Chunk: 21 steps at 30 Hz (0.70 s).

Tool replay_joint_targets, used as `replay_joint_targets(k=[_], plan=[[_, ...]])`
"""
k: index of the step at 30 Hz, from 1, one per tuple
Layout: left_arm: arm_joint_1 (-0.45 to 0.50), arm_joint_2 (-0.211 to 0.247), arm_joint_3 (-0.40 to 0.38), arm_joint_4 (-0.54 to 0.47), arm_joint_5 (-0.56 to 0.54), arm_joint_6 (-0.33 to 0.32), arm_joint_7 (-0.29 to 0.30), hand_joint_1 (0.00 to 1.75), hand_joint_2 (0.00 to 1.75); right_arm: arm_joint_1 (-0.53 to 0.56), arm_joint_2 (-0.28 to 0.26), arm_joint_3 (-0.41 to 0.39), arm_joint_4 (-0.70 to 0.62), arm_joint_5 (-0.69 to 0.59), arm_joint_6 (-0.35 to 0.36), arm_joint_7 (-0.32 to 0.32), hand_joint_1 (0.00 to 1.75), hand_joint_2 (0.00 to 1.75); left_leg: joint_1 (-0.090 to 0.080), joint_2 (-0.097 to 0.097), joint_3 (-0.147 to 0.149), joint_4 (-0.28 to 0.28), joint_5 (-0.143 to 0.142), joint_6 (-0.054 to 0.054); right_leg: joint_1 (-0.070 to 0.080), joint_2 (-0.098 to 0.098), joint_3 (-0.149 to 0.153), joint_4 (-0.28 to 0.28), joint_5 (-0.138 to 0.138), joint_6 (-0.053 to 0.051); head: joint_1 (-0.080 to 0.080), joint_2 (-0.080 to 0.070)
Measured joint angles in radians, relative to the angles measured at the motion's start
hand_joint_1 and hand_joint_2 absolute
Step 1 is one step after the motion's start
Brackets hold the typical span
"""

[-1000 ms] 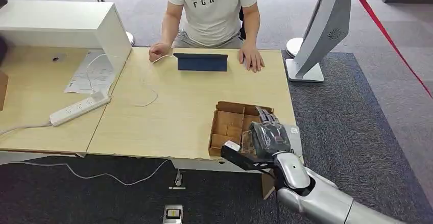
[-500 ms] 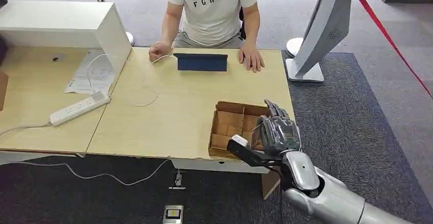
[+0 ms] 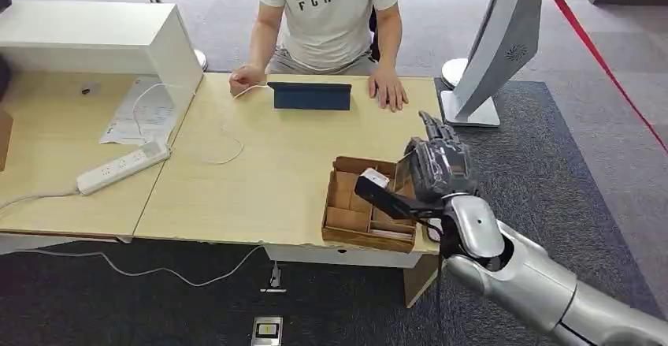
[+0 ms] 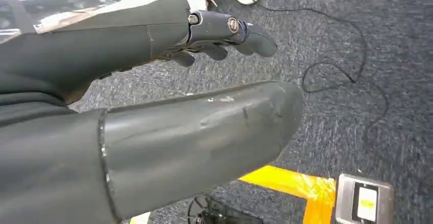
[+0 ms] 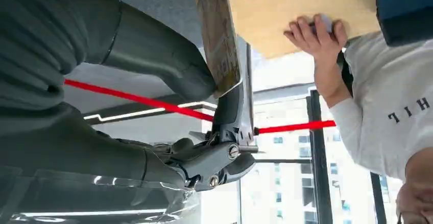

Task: Pass the card to the sensor for recognition and then transmit it.

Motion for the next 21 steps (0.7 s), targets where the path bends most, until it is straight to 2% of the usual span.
replay_joint_targets(k=[7, 21], plan=[[0.000, 0.000, 0.000, 0.000, -0.011, -0.023, -0.006, 0.00, 0.00, -0.070, 0.034, -0.011, 0.065, -0.009, 0.021, 0.001, 1.75, 1.75, 0.000, 0.000, 0.000, 0.000, 0.000, 0.000, 0.000, 0.000, 0.000, 0.000, 0.000, 0.000, 0.000, 0.000], [0.000, 0.000, 0.000, 0.000, -0.013, -0.030, -0.007, 0.00, 0.00, -0.098, 0.073, -0.019, 0.148, -0.016, 0.030, 0.001, 1.75, 1.75, 0.000, 0.000, 0.000, 0.000, 0.000, 0.000, 0.000, 0.000, 0.000, 0.000, 0.000, 0.000, 0.000, 0.000]])
